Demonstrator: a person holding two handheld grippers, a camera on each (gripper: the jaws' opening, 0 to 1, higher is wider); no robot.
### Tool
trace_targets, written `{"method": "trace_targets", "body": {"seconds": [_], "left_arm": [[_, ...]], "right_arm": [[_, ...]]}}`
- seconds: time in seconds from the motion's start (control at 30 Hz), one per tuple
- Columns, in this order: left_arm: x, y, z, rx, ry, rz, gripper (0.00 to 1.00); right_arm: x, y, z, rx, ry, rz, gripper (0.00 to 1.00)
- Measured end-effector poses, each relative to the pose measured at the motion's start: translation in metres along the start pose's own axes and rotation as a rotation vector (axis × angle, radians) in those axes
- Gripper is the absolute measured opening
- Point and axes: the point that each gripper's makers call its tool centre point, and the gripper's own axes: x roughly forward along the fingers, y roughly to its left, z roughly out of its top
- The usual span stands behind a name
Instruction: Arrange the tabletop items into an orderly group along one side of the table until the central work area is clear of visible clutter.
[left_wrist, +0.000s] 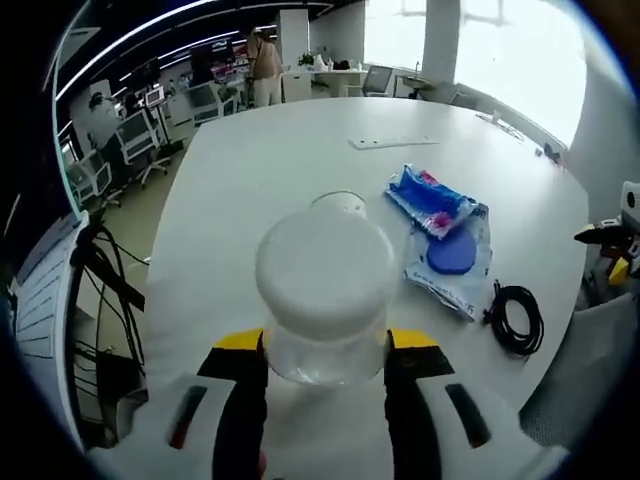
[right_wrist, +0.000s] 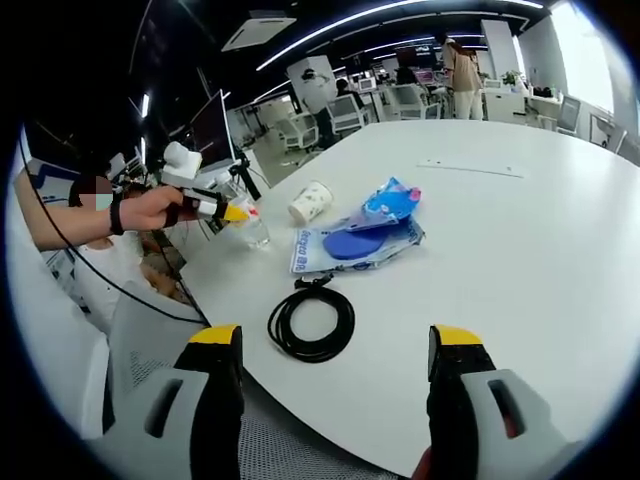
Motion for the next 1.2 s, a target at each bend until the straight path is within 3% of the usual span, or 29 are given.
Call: {"method": "trace_targets", "body": {"seconds": [0.5,1.2], "left_arm": [[0.001,0.001,0.001,-0.014,-0.021,0.021,0.42],[0.018,0.014,0.016,-0.105,-0.021,0.123,0.4]], "right_arm": [[0.0,-0.001,0.001,-0.001,0.003,0.0,0.75],[-0.003,-0.006,-0.002,-0.004,0.016,0.006,0.75]]}}
